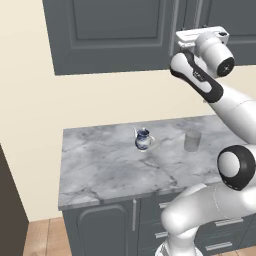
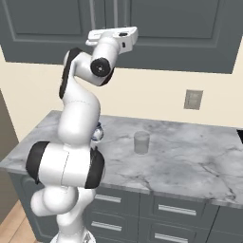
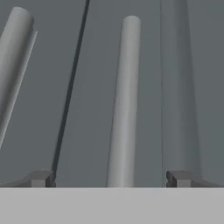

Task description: Pick the pan from the cabinet and place it on the stove. Then turn on the stove burner for the pan.

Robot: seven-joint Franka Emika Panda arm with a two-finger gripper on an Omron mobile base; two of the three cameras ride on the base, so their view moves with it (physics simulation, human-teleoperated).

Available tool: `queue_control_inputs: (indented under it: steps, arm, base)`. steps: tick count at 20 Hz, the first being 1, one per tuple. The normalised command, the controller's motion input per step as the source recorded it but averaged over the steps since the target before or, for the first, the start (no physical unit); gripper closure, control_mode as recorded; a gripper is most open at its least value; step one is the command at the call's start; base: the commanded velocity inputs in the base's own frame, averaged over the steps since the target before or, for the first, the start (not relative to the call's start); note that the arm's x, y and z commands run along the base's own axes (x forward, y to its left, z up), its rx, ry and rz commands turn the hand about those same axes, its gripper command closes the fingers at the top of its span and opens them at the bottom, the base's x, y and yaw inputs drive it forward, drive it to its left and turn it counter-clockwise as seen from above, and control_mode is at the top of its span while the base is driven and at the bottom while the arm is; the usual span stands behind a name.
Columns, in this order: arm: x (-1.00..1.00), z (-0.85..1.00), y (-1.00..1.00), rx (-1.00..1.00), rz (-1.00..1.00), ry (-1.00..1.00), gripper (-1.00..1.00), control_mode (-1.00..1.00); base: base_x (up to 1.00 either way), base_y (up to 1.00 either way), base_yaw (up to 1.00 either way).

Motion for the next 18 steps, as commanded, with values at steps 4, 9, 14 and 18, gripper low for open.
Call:
queue_control_inputs:
  steps: [4,9,14,18]
  arm:
    - [0.38,0.00,0.00,0.00,0.00,0.00,-1.00,-1.00]
    - [0.38,0.00,0.01,0.00,0.01,0.00,1.00,-1.00]
    - [0.18,-0.02,0.11,0.00,0.01,0.02,1.00,-1.00]
    - [0.00,-0.03,0.00,-0.01,0.00,0.03,1.00,-1.00]
  base:
    - [0.00,0.00,0.00]
    - [0.00,0.00,0.00]
    - [0.00,0.00,0.00]
    - [0.00,0.00,0.00]
